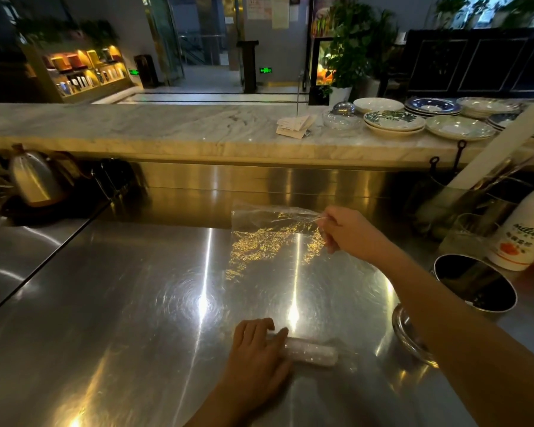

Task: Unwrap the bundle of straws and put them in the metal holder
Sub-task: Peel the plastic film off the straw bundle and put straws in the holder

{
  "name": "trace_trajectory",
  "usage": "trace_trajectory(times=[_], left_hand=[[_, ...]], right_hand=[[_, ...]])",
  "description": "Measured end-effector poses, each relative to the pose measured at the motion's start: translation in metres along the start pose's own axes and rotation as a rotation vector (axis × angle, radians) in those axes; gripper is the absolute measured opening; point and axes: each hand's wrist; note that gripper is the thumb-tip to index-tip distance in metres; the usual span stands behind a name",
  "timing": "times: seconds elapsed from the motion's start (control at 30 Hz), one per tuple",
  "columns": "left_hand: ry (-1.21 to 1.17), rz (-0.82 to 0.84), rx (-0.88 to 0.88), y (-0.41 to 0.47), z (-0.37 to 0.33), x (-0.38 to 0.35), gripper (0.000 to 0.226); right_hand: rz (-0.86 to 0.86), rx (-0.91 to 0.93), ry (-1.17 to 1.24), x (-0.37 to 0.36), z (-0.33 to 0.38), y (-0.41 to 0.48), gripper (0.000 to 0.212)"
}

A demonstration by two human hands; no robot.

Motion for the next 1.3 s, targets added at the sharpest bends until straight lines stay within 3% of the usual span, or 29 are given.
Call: trace_trajectory(times=[0.1, 0.27, 0.47, 0.57, 0.7, 0.77, 0.83, 0.97, 1.07, 1.13, 1.23, 1.3], left_hand=[[-0.03, 0.032, -0.002, -0.007, -0.001, -0.002, 0.043], [0.034, 0.093, 0.002, -0.016, -0.005, 0.0, 0.072], [0.012, 0.127, 0.059, -0.017, -0.012, 0.002, 0.064], [-0.014, 0.004, -0.01, -0.009, -0.014, 0.01, 0.05], [-0.198, -0.337, -0.021, 0.042, -0.025, 0.042, 0.025], [-0.24, -0.477, -0.053, 0.084, -0.032, 0.07, 0.024], [-0.191, -0.499, -0.107, 0.126, -0.036, 0.101, 0.037], [-0.029, -0.287, -0.261, 0.195, -0.041, 0.146, 0.071], [0.022, -0.05, -0.273, 0.227, -0.043, 0.159, 0.079], [0.024, 0.072, -0.256, 0.238, -0.046, 0.16, 0.064], [0.047, 0.153, -0.221, 0.243, -0.049, 0.162, 0.02], [0.014, 0.168, -0.183, 0.244, -0.046, 0.162, 0.013]], right_hand=[[-0.019, 0.011, -0.039, 0.006, 0.002, 0.002, 0.022], [-0.058, 0.027, -0.022, 0.016, 0.007, 0.004, 0.023], [-0.065, 0.02, -0.022, 0.016, 0.008, 0.001, 0.025], [-0.054, 0.029, -0.006, 0.018, 0.008, -0.001, 0.023], [-0.04, 0.051, 0.027, 0.026, 0.01, -0.004, 0.018], [-0.033, 0.088, -0.017, 0.03, 0.015, -0.005, 0.014], [-0.028, 0.136, -0.097, 0.034, 0.022, -0.005, 0.01], [0.006, 0.237, -0.219, 0.049, 0.041, -0.006, 0.013], [0.026, 0.358, -0.309, 0.059, 0.053, -0.009, 0.011], [0.015, 0.372, -0.336, 0.065, 0.057, -0.013, 0.01], [-0.019, 0.354, -0.342, 0.075, 0.054, -0.017, 0.019], [-0.119, 0.354, -0.315, 0.081, 0.047, -0.02, 0.027]])
Point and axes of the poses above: each hand's wrist, its own y-axis towards the middle knuckle, its own x-axis out of the back of the hand, z = x × y, and after that the axes turned 11 degrees about -z, right-handed
